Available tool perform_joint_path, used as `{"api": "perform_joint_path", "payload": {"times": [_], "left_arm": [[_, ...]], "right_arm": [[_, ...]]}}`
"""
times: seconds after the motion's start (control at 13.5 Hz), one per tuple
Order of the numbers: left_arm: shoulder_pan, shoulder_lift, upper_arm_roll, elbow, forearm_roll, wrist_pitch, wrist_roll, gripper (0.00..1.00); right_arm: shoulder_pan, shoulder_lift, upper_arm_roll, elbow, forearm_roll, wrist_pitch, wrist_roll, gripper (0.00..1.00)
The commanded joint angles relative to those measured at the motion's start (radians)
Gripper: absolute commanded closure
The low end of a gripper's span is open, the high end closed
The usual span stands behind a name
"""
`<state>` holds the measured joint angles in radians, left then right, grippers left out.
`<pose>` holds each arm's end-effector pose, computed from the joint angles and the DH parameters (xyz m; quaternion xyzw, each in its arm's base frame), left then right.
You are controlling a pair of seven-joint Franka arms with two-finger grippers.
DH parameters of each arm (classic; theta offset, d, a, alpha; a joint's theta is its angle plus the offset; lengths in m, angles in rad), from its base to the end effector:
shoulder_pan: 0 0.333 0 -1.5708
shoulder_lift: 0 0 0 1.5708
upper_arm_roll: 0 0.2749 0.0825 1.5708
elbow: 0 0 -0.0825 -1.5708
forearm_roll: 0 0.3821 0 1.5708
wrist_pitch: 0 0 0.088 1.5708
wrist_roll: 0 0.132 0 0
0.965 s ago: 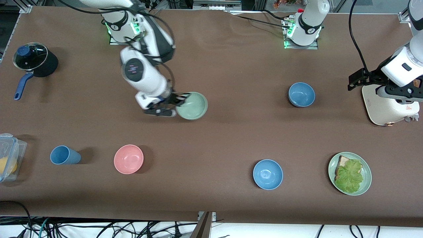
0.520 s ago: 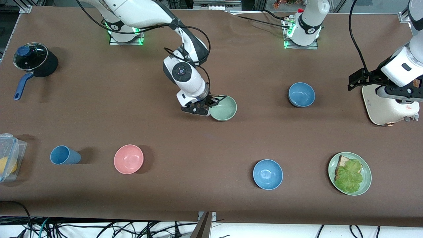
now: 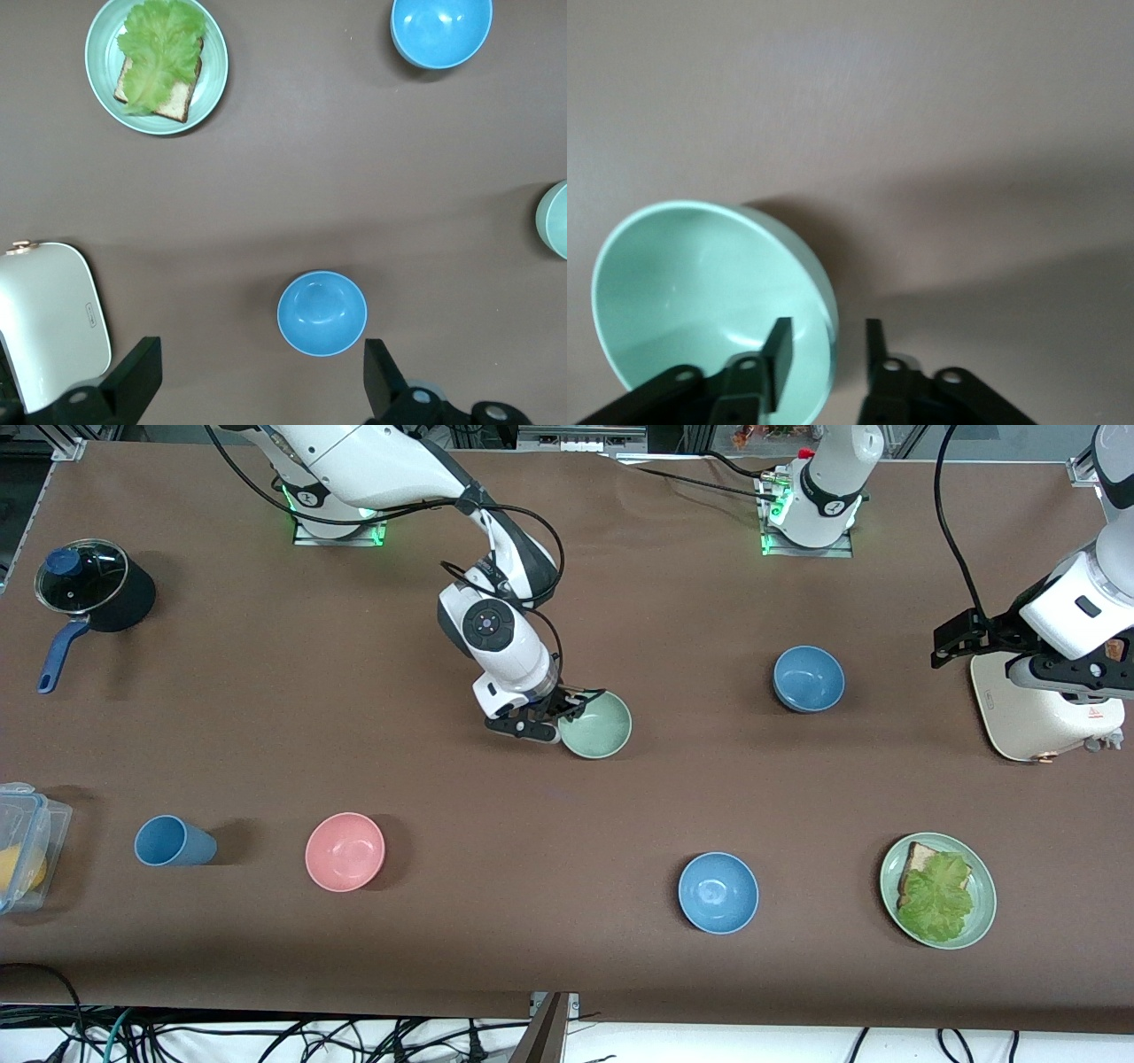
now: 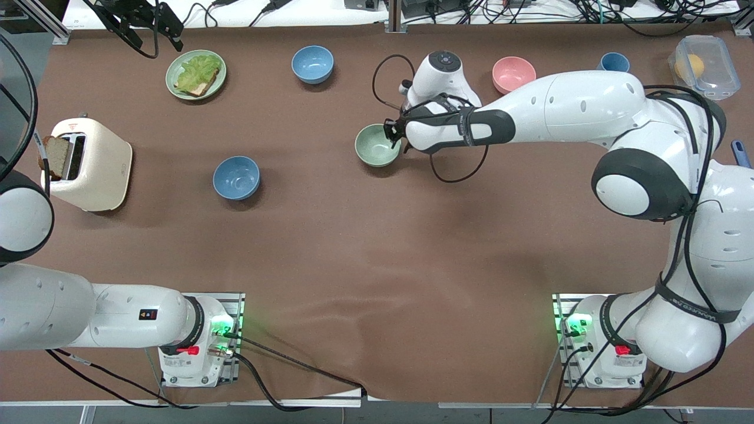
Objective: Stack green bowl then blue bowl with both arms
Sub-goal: 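Release the green bowl with the right gripper while the left gripper reaches the blue bowl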
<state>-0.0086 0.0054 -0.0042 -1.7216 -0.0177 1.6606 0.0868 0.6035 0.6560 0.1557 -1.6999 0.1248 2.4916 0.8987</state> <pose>0.5532 -0.0093 0.4920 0.9982 -0.0487 -0.0328 0.0100 0.4879 0.4560 0.1747 -0.9846 0.1349 0.0172 0.1103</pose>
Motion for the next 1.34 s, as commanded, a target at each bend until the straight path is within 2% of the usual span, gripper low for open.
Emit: {"api": "perform_joint_path", "payload": {"times": [0.0,0.15,0.22,0.37,0.59,0.82,0.97,1.11,1.19,1.26], "left_arm": [[0.001,0.036,0.000,0.019,0.001,-0.092,0.004,0.00],[0.012,0.028,0.000,-0.054,0.004,-0.125,0.005,0.00],[0.013,0.028,0.000,-0.071,0.005,-0.114,0.023,0.00],[0.015,0.007,0.000,-0.166,0.005,-0.060,0.051,0.00],[0.036,-0.016,0.000,-0.393,-0.001,0.207,0.169,0.00],[0.056,-0.008,0.000,-0.591,-0.002,0.448,0.215,0.00],[0.039,0.017,-0.003,-0.676,0.004,0.572,0.217,0.00],[0.050,0.097,-0.034,-0.693,0.013,0.666,0.220,0.00],[0.055,0.144,-0.034,-0.700,0.012,0.733,0.229,0.00],[0.056,0.180,-0.034,-0.713,0.013,0.795,0.247,0.00]], "right_arm": [[0.005,-0.099,-0.095,0.067,-0.019,-0.226,0.003,0.01],[0.004,-0.145,-0.221,0.152,-0.021,-0.455,-0.050,0.01],[0.004,-0.177,-0.278,0.155,-0.019,-0.502,-0.128,0.01],[-0.008,-0.225,-0.364,0.148,-0.004,-0.514,-0.350,0.01],[-0.040,-0.359,-0.435,0.093,0.019,-0.586,-0.536,0.01],[-0.047,-0.493,-0.507,0.054,0.022,-0.722,-0.667,0.01],[-0.047,-0.545,-0.513,0.057,0.018,-0.781,-0.670,0.01],[-0.070,-0.572,-0.513,0.059,0.009,-0.816,-0.676,0.01],[-0.153,-0.573,-0.428,0.062,0.003,-0.838,-0.681,0.01],[-0.318,-0.582,-0.275,0.066,-0.020,-0.856,-0.684,0.01]]}}
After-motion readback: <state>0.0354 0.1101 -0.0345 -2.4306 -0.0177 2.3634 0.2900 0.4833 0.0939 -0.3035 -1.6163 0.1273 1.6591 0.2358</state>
